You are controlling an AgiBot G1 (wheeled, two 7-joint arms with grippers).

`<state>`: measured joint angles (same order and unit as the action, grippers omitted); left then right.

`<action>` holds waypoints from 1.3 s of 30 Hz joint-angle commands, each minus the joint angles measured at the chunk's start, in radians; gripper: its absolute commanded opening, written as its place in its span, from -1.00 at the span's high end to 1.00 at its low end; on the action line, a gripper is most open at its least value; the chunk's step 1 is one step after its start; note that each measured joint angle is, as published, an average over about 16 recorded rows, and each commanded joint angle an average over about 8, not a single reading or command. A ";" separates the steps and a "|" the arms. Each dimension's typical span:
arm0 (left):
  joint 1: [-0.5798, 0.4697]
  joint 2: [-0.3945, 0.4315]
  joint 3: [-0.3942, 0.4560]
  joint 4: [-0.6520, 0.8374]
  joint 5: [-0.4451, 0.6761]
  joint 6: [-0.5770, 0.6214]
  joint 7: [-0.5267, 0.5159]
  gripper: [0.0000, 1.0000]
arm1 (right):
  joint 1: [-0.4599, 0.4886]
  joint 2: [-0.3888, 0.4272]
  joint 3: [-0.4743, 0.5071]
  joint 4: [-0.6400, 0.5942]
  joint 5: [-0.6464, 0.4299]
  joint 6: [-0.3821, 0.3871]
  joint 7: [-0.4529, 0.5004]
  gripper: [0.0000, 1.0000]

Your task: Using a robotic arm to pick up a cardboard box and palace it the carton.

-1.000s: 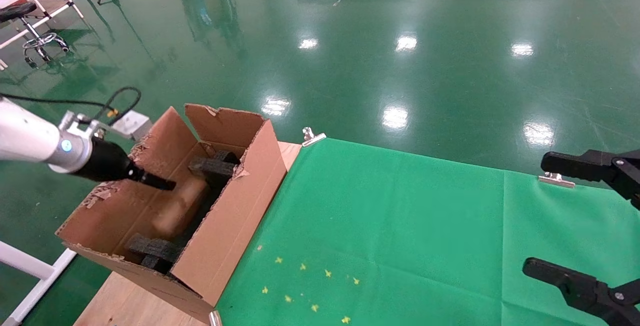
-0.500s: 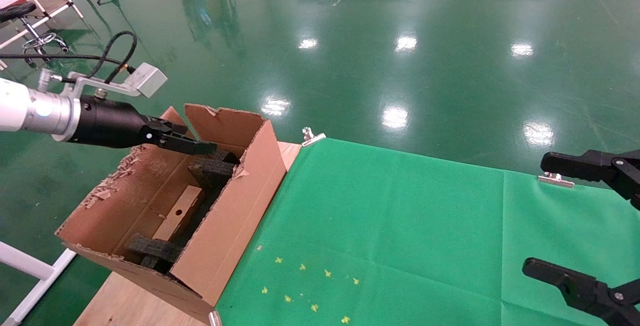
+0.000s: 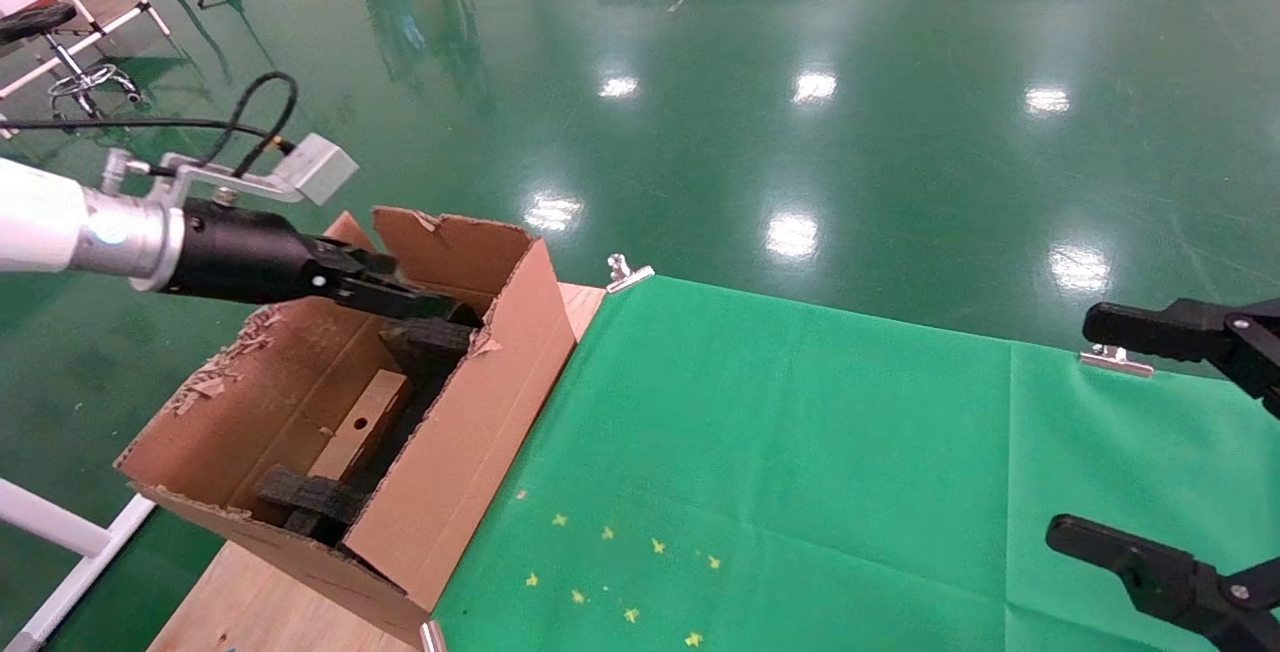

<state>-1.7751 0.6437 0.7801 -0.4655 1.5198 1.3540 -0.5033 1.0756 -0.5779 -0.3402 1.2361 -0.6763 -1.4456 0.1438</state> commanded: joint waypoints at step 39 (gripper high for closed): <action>0.507 -0.024 -0.362 -0.593 -0.571 0.103 0.228 -1.00 | 0.000 0.000 0.000 0.000 0.000 0.000 0.000 -1.00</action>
<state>-1.2686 0.6201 0.4182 -1.0576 0.9490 1.4567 -0.2751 1.0756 -0.5779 -0.3403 1.2361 -0.6762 -1.4455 0.1438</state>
